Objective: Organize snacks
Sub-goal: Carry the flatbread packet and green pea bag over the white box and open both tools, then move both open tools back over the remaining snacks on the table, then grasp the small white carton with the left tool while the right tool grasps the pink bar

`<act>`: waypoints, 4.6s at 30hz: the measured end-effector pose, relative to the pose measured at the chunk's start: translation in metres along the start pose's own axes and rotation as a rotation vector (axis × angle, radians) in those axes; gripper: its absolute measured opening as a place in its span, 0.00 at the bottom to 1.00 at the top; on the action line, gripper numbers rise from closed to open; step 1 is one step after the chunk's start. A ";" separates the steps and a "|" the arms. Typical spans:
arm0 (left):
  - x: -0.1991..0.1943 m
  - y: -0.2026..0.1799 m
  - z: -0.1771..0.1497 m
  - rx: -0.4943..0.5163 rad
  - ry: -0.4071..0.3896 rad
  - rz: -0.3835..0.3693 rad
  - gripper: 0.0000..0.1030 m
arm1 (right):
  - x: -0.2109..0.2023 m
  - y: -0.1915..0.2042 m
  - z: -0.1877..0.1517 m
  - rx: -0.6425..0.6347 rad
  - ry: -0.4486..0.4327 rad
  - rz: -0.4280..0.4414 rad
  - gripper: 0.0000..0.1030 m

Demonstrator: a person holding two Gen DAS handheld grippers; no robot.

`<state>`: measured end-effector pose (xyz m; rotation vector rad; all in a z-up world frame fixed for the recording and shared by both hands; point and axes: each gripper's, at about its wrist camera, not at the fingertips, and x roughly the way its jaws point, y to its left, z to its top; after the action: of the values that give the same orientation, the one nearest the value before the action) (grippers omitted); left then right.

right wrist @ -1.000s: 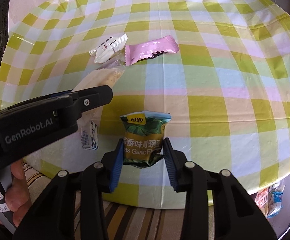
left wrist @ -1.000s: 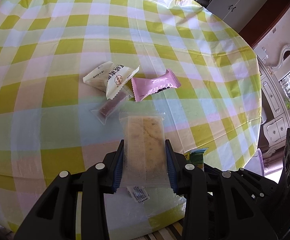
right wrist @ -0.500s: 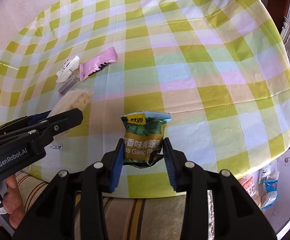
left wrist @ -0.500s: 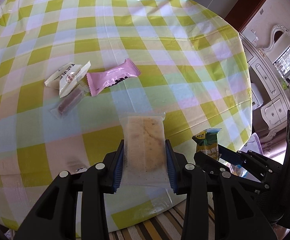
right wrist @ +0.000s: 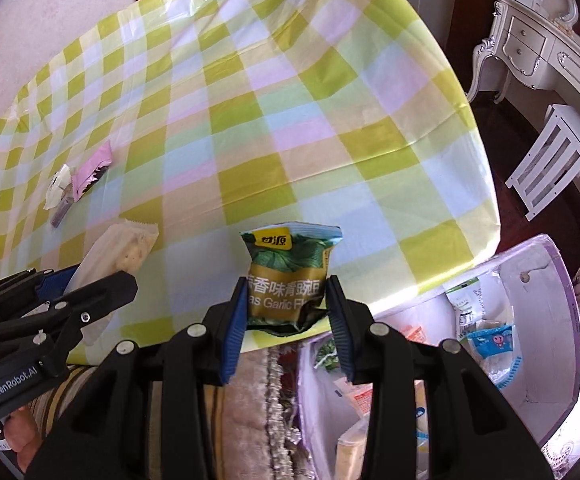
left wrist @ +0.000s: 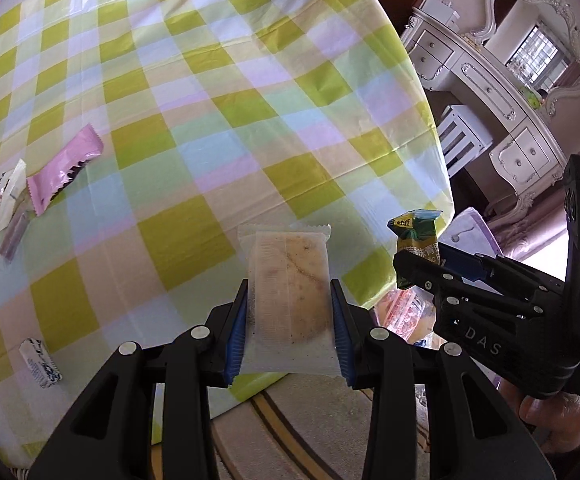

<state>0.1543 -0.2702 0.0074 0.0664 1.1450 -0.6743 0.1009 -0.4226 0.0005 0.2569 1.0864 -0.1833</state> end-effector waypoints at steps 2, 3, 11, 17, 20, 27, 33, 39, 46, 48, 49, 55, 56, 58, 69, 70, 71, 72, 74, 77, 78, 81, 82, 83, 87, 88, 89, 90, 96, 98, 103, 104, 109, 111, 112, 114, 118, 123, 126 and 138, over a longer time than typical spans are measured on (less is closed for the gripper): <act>0.008 -0.017 0.000 0.029 0.016 -0.011 0.35 | -0.003 -0.018 -0.003 0.025 -0.007 -0.012 0.38; 0.011 -0.026 0.000 0.046 0.023 -0.016 0.35 | -0.004 -0.026 -0.005 0.037 -0.009 -0.017 0.38; 0.036 -0.091 -0.007 0.164 0.083 -0.064 0.35 | 0.002 -0.088 -0.021 0.126 0.011 -0.077 0.38; 0.051 -0.126 -0.015 0.237 0.130 -0.084 0.35 | 0.002 -0.125 -0.033 0.179 0.020 -0.133 0.38; 0.059 -0.138 -0.019 0.269 0.154 -0.089 0.35 | 0.004 -0.140 -0.038 0.199 0.030 -0.162 0.38; 0.068 -0.147 -0.021 0.287 0.185 -0.104 0.35 | 0.010 -0.162 -0.047 0.241 0.056 -0.211 0.38; 0.075 -0.148 -0.021 0.283 0.210 -0.117 0.37 | 0.014 -0.171 -0.050 0.273 0.073 -0.233 0.40; 0.069 -0.145 -0.018 0.266 0.182 -0.123 0.56 | 0.008 -0.169 -0.046 0.287 0.049 -0.239 0.63; 0.053 -0.141 -0.014 0.272 0.116 -0.087 0.61 | 0.000 -0.159 -0.037 0.272 0.032 -0.250 0.64; 0.049 -0.139 -0.013 0.276 0.096 -0.069 0.61 | -0.002 -0.153 -0.034 0.260 0.026 -0.256 0.64; 0.046 -0.138 -0.012 0.277 0.087 -0.061 0.61 | -0.004 -0.151 -0.032 0.255 0.022 -0.256 0.64; 0.025 -0.121 -0.009 0.251 0.025 -0.043 0.61 | -0.013 -0.132 -0.024 0.228 -0.005 -0.231 0.64; 0.021 -0.116 -0.008 0.240 0.014 -0.042 0.61 | -0.015 -0.128 -0.022 0.223 -0.008 -0.228 0.64; 0.012 -0.106 -0.005 0.217 -0.004 -0.041 0.61 | -0.018 -0.120 -0.018 0.214 -0.015 -0.222 0.64; -0.028 -0.043 0.003 0.091 -0.103 0.036 0.66 | -0.028 -0.068 -0.001 0.133 -0.040 -0.178 0.67; -0.030 -0.037 0.003 0.080 -0.108 0.041 0.66 | -0.028 -0.062 0.001 0.125 -0.040 -0.173 0.67; -0.033 -0.031 0.002 0.068 -0.112 0.042 0.66 | -0.028 -0.057 0.002 0.117 -0.041 -0.168 0.67; -0.035 -0.025 0.002 0.057 -0.116 0.043 0.66 | -0.027 -0.051 0.003 0.109 -0.041 -0.164 0.67; -0.040 -0.014 0.001 0.039 -0.126 0.050 0.66 | -0.026 -0.040 0.005 0.094 -0.040 -0.152 0.68; -0.047 0.003 -0.003 0.010 -0.140 0.064 0.66 | -0.026 -0.024 0.008 0.068 -0.042 -0.137 0.69; -0.049 0.008 -0.004 0.001 -0.143 0.070 0.66 | -0.025 -0.019 0.009 0.060 -0.040 -0.133 0.70; -0.052 0.022 -0.009 -0.022 -0.147 0.086 0.66 | -0.023 -0.005 0.011 0.042 -0.041 -0.113 0.70; -0.053 0.025 -0.011 -0.028 -0.149 0.092 0.66 | -0.023 0.000 0.012 0.036 -0.040 -0.106 0.70; -0.053 0.029 -0.013 -0.032 -0.150 0.097 0.66 | -0.022 0.004 0.012 0.029 -0.039 -0.099 0.70; -0.059 0.046 -0.021 -0.057 -0.157 0.135 0.66 | -0.020 0.023 0.014 0.003 -0.037 -0.073 0.71; -0.060 0.051 -0.023 -0.066 -0.159 0.145 0.66 | -0.019 0.028 0.015 -0.004 -0.036 -0.066 0.71; -0.062 0.056 -0.026 -0.076 -0.160 0.153 0.66 | -0.018 0.032 0.015 -0.010 -0.035 -0.059 0.72; -0.064 0.062 -0.029 -0.089 -0.158 0.159 0.66 | -0.017 0.036 0.016 -0.017 -0.033 -0.051 0.72; -0.077 0.104 -0.047 -0.193 -0.164 0.201 0.66 | -0.005 0.062 0.016 -0.054 -0.012 -0.001 0.74; -0.083 0.118 -0.052 -0.227 -0.170 0.206 0.66 | 0.000 0.070 0.015 -0.065 -0.002 0.016 0.74; -0.092 0.151 -0.064 -0.324 -0.170 0.214 0.62 | 0.011 0.091 0.014 -0.094 0.016 0.066 0.74; -0.092 0.156 -0.066 -0.340 -0.166 0.214 0.60 | 0.012 0.095 0.014 -0.103 0.018 0.076 0.74; -0.087 0.164 -0.069 -0.359 -0.135 0.209 0.54 | 0.022 0.117 0.016 -0.144 0.031 0.121 0.74; -0.082 0.162 -0.068 -0.352 -0.118 0.212 0.52 | 0.024 0.124 0.017 -0.162 0.032 0.129 0.74; -0.079 0.162 -0.067 -0.350 -0.106 0.214 0.50 | 0.025 0.127 0.018 -0.171 0.030 0.132 0.74; -0.071 0.161 -0.066 -0.349 -0.078 0.219 0.46 | 0.026 0.133 0.020 -0.190 0.024 0.138 0.74; -0.062 0.159 -0.063 -0.333 -0.053 0.228 0.42 | 0.032 0.138 0.027 -0.192 0.021 0.148 0.74; -0.051 0.156 -0.060 -0.307 -0.018 0.242 0.22 | 0.040 0.151 0.039 -0.205 0.015 0.155 0.75; -0.050 0.158 -0.060 -0.307 -0.015 0.236 0.15 | 0.045 0.162 0.046 -0.221 0.003 0.158 0.76; -0.057 0.178 -0.054 -0.369 -0.079 0.210 0.14 | 0.063 0.211 0.083 -0.295 -0.065 0.178 0.76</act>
<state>0.1907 -0.0806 -0.0181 -0.1504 1.1509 -0.2712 0.2578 -0.2468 0.0052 0.0808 1.0053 0.1265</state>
